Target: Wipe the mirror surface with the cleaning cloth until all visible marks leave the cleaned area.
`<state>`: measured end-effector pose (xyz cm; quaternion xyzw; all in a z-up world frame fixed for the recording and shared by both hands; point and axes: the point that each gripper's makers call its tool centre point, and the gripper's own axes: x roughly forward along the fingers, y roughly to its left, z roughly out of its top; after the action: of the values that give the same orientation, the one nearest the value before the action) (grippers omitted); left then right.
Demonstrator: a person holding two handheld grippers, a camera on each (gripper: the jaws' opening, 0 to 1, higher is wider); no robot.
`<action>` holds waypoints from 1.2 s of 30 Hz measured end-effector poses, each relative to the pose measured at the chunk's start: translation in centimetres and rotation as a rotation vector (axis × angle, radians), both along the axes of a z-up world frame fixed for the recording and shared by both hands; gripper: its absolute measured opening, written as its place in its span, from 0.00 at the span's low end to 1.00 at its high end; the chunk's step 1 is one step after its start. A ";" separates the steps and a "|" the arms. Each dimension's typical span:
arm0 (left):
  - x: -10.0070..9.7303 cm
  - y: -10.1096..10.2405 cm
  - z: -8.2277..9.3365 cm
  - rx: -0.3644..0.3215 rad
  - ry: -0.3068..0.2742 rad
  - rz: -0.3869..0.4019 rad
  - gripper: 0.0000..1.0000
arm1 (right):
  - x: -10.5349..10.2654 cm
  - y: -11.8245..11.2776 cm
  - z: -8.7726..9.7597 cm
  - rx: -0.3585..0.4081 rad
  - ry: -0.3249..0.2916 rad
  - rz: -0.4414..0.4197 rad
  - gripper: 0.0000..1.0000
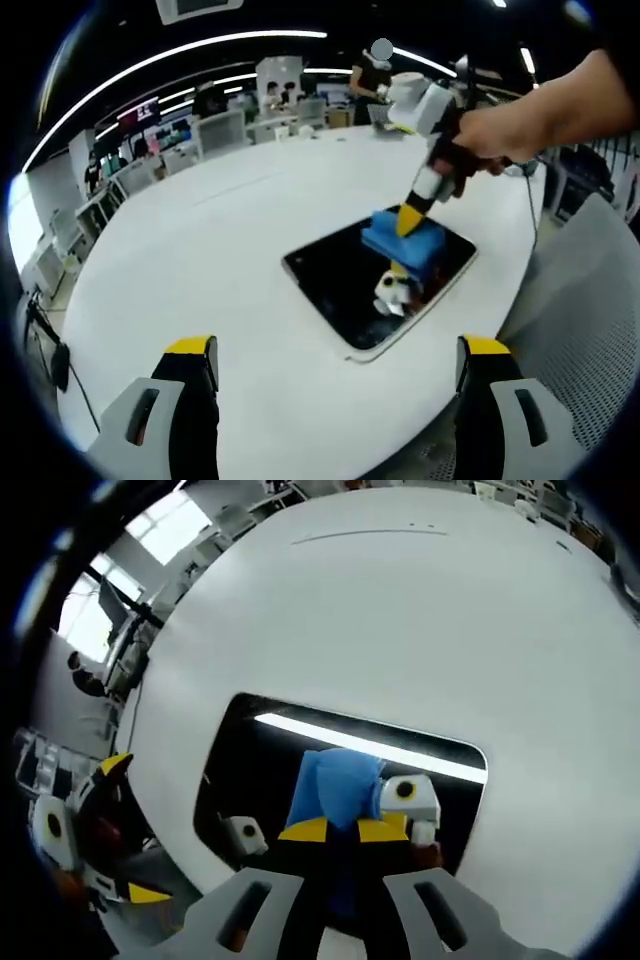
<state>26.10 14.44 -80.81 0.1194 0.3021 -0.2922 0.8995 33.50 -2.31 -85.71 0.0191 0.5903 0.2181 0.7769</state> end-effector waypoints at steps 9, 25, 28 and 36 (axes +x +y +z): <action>0.0 0.0 0.0 0.004 -0.002 -0.003 0.99 | -1.2 -0.1 -0.1 -0.020 -0.011 0.030 0.03; 0.2 0.2 0.1 0.016 -0.013 0.007 0.99 | -3.1 0.1 0.0 0.012 -0.003 0.009 0.02; 0.2 0.2 0.1 0.020 -0.013 0.004 0.99 | -3.6 0.1 0.0 0.013 0.000 0.005 0.02; 0.2 0.1 0.0 0.024 -0.011 0.000 0.99 | -4.5 0.0 0.0 0.032 -0.006 -0.018 0.03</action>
<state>26.25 14.50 -80.76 0.1319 0.3006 -0.2877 0.8997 28.97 -2.29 -85.70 0.0362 0.5842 0.2204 0.7803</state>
